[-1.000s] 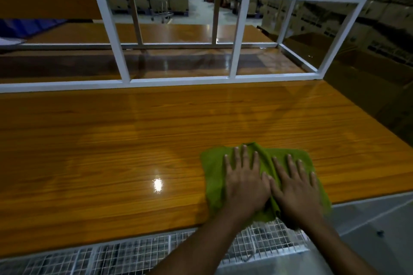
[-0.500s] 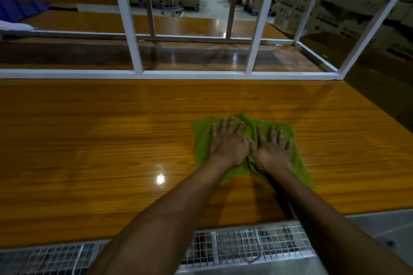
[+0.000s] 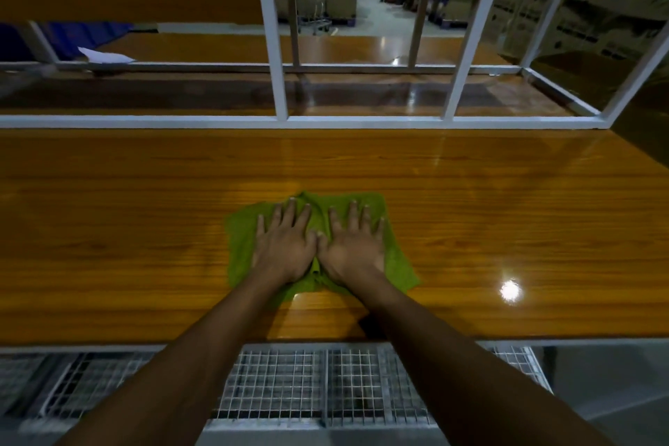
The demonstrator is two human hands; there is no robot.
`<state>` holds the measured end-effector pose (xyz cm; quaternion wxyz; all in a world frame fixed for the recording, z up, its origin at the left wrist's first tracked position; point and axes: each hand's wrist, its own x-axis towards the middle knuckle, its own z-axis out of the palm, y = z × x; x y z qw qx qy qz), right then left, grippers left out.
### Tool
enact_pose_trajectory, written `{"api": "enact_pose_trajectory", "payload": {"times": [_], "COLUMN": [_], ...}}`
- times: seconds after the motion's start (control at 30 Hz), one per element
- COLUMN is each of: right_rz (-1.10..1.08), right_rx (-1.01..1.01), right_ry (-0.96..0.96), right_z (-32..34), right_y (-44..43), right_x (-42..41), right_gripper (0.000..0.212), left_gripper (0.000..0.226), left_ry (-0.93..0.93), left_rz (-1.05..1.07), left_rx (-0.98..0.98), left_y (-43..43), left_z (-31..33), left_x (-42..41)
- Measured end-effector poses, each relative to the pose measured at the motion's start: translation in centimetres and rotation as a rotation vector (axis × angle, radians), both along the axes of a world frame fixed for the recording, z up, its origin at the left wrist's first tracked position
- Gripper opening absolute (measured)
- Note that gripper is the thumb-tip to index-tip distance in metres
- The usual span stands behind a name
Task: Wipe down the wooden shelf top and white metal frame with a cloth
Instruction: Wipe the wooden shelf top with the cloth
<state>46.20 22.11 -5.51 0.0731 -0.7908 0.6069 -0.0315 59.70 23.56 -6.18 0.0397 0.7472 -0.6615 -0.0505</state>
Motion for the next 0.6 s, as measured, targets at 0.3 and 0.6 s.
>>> {"api": "enact_pose_trajectory", "payload": {"times": [0.3,0.6], "right_rz": [0.162,0.080], "right_rx": [0.010,-0.022], "right_ry": [-0.052,-0.040], "right_z": [0.4,0.0], "right_y": [7.4,9.7], "right_x": [1.3,-7.3], "right_gripper": [0.063,0.061], "left_gripper": [0.070,0.086], "left_ry": [-0.072,-0.080], "left_rz": [0.085,0.012], "left_rx": [0.015,0.048], "left_y": [8.5,10.0], "left_z": [0.1,1.1], "left_x": [1.4,-7.2]}}
